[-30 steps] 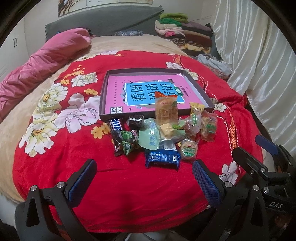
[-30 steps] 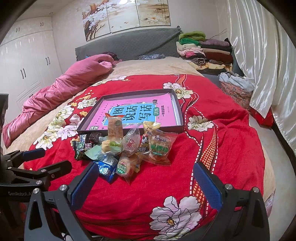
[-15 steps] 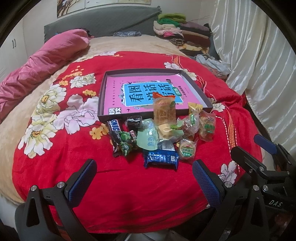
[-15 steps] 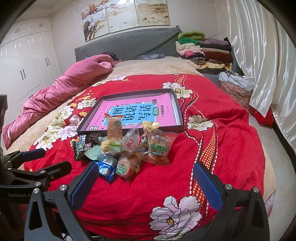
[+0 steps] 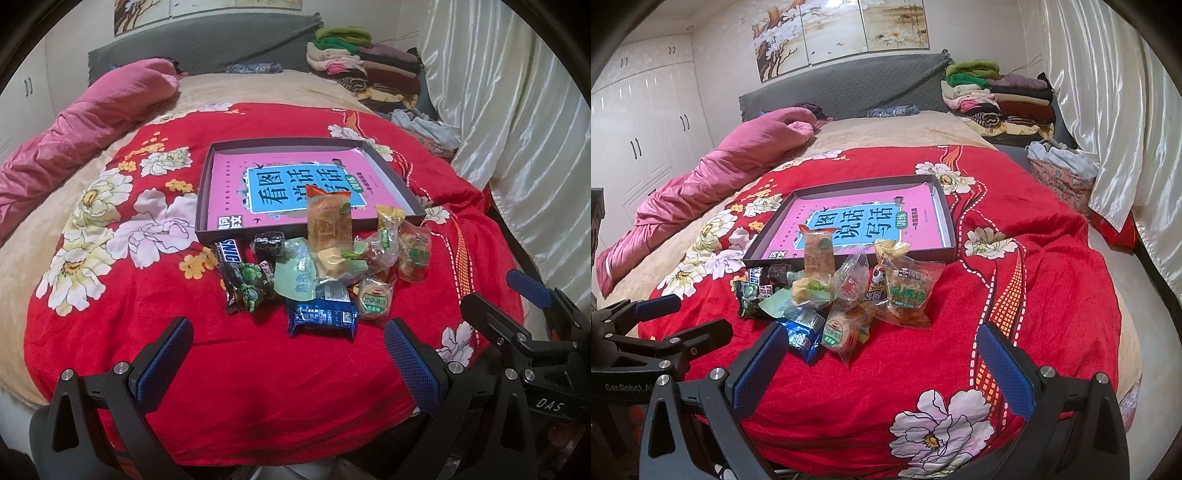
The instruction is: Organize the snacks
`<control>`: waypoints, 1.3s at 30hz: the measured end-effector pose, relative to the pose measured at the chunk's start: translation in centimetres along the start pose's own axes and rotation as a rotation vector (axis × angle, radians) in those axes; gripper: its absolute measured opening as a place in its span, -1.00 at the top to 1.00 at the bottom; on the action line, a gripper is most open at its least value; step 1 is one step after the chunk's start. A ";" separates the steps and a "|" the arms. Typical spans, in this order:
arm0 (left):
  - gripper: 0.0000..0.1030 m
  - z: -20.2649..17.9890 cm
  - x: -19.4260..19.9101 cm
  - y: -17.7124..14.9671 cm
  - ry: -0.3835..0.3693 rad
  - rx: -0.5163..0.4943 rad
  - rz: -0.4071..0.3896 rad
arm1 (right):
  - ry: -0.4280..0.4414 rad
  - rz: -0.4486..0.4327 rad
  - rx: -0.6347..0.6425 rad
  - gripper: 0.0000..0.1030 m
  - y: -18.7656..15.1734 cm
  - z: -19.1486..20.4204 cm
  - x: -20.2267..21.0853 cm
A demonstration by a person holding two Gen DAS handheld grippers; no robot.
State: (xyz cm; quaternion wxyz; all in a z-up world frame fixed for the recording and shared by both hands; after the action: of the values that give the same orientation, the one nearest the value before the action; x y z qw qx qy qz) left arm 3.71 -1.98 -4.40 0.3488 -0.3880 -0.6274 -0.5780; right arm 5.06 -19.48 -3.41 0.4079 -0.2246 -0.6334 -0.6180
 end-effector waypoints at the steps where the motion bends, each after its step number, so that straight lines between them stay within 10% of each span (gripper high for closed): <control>1: -0.99 0.0 0.0 0.0 -0.002 0.000 0.001 | 0.000 0.000 0.000 -0.99 0.0 0.0 0.0; 39: -0.99 6.1 -2.6 1.2 -0.024 0.175 0.020 | 0.053 0.061 -0.080 -0.99 0.2 -1.8 -3.2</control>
State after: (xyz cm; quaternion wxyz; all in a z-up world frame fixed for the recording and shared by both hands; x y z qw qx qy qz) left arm 6.05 3.93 -6.66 0.3795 -0.3694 -0.6758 -0.5127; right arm 7.44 -20.51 -5.97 0.4339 -0.2437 -0.5901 -0.6357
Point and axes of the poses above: each gripper's, at about its wrist camera, not at the fingertips, and x roughly against the way its jaws point, z to its left, y to its top, the point moved 7 cm from there along -x, roughly the way its jaws point, and after that the axes turned 11 degrees about z, right-handed, at the moved point
